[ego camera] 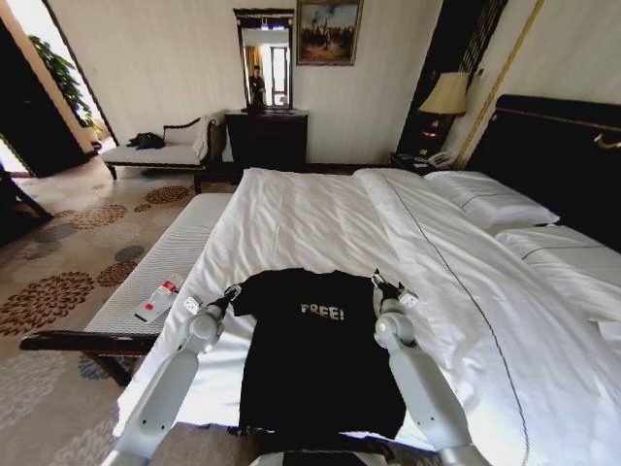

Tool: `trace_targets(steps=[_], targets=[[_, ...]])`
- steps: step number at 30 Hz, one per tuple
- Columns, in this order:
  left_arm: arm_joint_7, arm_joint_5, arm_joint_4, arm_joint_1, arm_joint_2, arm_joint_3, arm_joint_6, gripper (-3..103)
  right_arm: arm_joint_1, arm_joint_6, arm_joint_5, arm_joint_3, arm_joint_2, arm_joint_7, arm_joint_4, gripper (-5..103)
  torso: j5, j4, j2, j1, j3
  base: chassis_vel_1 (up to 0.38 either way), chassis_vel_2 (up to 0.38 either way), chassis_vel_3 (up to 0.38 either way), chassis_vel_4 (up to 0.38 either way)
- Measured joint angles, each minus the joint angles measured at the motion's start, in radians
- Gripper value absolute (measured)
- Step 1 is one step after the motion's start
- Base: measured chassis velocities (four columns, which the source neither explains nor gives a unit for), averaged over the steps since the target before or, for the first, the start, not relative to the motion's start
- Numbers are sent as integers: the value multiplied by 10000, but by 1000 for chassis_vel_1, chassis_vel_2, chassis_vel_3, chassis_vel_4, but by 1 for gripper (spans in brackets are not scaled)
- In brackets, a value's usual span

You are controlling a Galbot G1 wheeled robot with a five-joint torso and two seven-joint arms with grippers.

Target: Fold the clothes on the bed.

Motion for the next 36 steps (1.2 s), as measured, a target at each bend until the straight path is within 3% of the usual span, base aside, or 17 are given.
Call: trace_targets(steps=[3, 5, 9, 11, 18, 24, 29, 36], targets=[[-1, 46, 15, -1, 16, 26, 1, 54, -100, 0, 5, 123, -34, 1, 56, 100, -1, 1, 0, 0, 0, 0, 0, 0, 0], [0, 48, 15, -3, 19, 26, 0, 54, -124, 0, 4, 146, -40, 1, 64, 100, -1, 1, 0, -1, 0, 0, 0, 0, 0], [103, -6, 4, -21, 5, -49, -80, 32, -213, 0, -4, 245, -47, 21, 78, 100, 0, 0, 0, 0, 0, 0, 0, 0, 0], [123, -21, 1, -21, 0, -61, -91, 32, -223, 0, -9, 254, -45, 26, 78, 100, -1, 0, 0, 0, 0, 0, 0, 0, 0], [232, -114, 17, -145, 11, 18, -153, 2, -237, -18, -115, 267, 24, 115, -22, 100, -1, 1, 0, 0, 0, 0, 0, 0, 0], [227, -391, -201, -532, 122, 364, -153, 0, -233, -53, -183, 279, 41, 169, -56, 100, 0, 2, 0, 0, 0, 0, 0, 0, 0], [138, -700, -375, -1287, 123, 1218, -112, 0, -243, -74, -269, 321, 0, 205, -142, 100, 0, 0, 0, 0, 0, 0, 0, 0, 0], [52, -714, -58, -2256, -480, 2496, -84, 0, -356, -101, -470, 356, -38, 248, -205, 100, 2, 1, 0, 0, 0, 0, 0, 0, 0]])
